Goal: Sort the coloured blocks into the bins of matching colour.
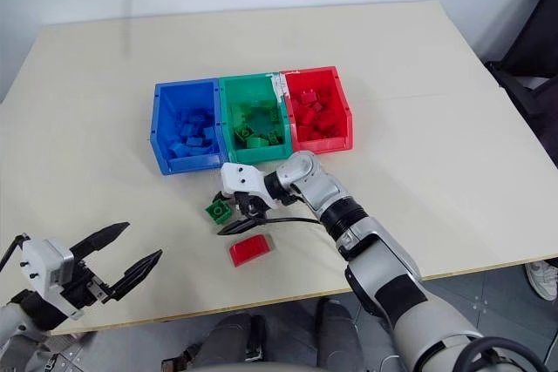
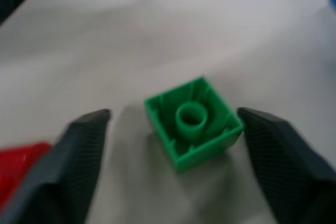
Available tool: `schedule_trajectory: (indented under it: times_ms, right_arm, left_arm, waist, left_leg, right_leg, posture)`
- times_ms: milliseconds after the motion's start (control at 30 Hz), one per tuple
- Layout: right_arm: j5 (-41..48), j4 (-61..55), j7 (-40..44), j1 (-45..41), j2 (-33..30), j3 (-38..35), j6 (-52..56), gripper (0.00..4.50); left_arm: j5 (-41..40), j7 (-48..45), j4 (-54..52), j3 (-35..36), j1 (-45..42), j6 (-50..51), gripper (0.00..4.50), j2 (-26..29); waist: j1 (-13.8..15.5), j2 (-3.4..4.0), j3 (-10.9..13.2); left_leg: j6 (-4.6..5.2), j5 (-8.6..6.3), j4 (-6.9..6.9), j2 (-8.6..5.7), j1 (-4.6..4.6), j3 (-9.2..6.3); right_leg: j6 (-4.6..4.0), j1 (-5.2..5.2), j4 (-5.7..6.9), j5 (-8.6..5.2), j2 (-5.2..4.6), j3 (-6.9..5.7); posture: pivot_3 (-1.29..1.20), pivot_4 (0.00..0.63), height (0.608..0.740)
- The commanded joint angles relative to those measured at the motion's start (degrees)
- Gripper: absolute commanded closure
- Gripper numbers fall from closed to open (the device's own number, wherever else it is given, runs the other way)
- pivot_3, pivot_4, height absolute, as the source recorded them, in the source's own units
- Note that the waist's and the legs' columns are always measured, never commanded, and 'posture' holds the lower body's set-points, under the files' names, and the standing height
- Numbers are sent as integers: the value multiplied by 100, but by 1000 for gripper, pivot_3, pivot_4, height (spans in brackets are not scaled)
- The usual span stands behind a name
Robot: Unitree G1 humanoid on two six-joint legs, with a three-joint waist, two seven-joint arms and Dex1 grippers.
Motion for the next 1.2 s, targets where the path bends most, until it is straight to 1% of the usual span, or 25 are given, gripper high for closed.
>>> schedule_trajectory:
  times_ms: [33, 133, 267, 400, 500, 600, 733, 800, 867, 933, 967, 1033, 1100, 1200]
  right_arm:
    - [22, 57, -79, -141, 75, -291, -199, 2110]
    - [17, 4, -138, -124, 66, -436, -226, 3037]
    - [196, -563, 10, 56, -180, -658, 59, 3036]
    - [616, -1512, -70, 109, -488, -1121, 961, 3036]
    - [814, -1883, -283, -30, -651, -1440, 1503, 3036]
    - [803, -1515, -868, -564, -718, -1865, 1595, 3036]
    - [537, -329, -1672, -1224, -685, -2117, 1003, 3036]
    - [419, 306, -2109, -1492, -566, -2201, 747, 3036]
    - [327, 754, -2322, -1647, -456, -2215, 535, 3036]
    - [199, 1061, -2457, -1707, -394, -2195, 323, 2326]
    - [159, 1166, -2480, -1716, -378, -2197, 257, 2069]
    - [124, 1283, -2451, -1727, -365, -2227, 161, 1406]
    - [105, 1263, -2352, -1704, -388, -2230, 94, 833]
    - [209, 912, -2111, -1598, -508, -2301, 74, 30]
  left_arm:
    - [-73, -32, -61, -54, -112, -11, 0, 110]
    - [-75, -73, 5, -131, -230, 4, 0, 174]
    - [-68, -101, 116, -299, -515, 38, 0, 260]
    - [-67, -166, 237, -463, -772, 57, 0, 321]
    - [-72, -189, 325, -563, -967, 76, 0, 359]
    - [-102, -135, 423, -688, -1316, 133, 0, 383]
    - [-143, 11, 448, -817, -1755, 264, 0, 342]
    - [-185, 102, 424, -873, -1949, 344, 0, 312]
    - [-187, 182, 384, -916, -2075, 403, 0, 289]
    - [-192, 251, 290, -958, -2128, 465, 0, 271]
    - [-203, 286, 222, -974, -2130, 495, 0, 263]
    - [-233, 338, 125, -982, -2115, 538, 0, 244]
    - [-252, 381, 60, -982, -2078, 564, 0, 217]
    - [-247, 408, 30, -1028, -2012, 558, 0, 187]
  waist:
    - [-4, 0, 0]
    - [-20, 0, 0]
    - [-29, 1, 1]
    - [-27, 1, 1]
    - [-27, 2, 1]
    - [-37, 3, 2]
    - [-88, 2, 1]
    - [-104, 2, 1]
    - [-110, 2, 1]
    - [-116, 2, 1]
    - [-118, 3, 2]
    - [-117, 3, 2]
    - [-116, 3, 2]
    - [-113, 3, 2]
  left_leg:
    - [0, 0, 0, 0, 0, 0]
    - [-2, 0, 0, 0, 0, 0]
    - [-2, -1, 0, 1, 0, -1]
    - [-2, 0, 0, 0, -1, -2]
    - [-2, 0, 0, 1, 0, -2]
    - [-3, 0, 0, 1, -1, 2]
    - [-7, 3, 0, 0, 1, 6]
    - [-6, 2, 0, -1, 1, 7]
    - [-6, 2, 0, -1, 0, 9]
    - [-6, 3, -1, -1, -1, 10]
    - [-6, 3, -1, -1, -1, 10]
    - [-6, 3, -1, -1, -4, 10]
    - [-5, 3, -1, -1, -4, 9]
    - [-5, 4, 0, 0, -4, 9]
  right_leg:
    - [0, 0, 0, 0, 0, 0]
    - [0, 0, 2, 0, 0, 0]
    - [-2, -1, 4, -1, 1, 0]
    - [-2, -1, 5, -1, 0, 0]
    - [-2, -1, 5, -1, 0, -1]
    - [-2, -4, 8, -1, 1, 0]
    - [-3, -9, 18, -1, 2, 2]
    - [-3, -8, 18, -2, 2, 1]
    - [-3, -8, 18, -2, 2, 1]
    - [-3, -9, 17, -2, 2, 2]
    - [-2, -9, 17, -2, 3, 2]
    - [-2, -10, 16, -2, 3, 2]
    - [-2, -10, 16, -2, 3, 2]
    - [-2, -9, 16, -2, 3, 2]
  posture:
    - [0, 150, 740]
    - [0, 150, 740]
    - [0, 150, 740]
    - [0, 150, 740]
    - [0, 150, 740]
    - [0, 150, 740]
    - [0, 150, 740]
    - [0, 150, 740]
    - [0, 150, 740]
    - [0, 150, 740]
    - [0, 150, 740]
    - [0, 150, 740]
    - [0, 150, 740]
    - [0, 150, 740]
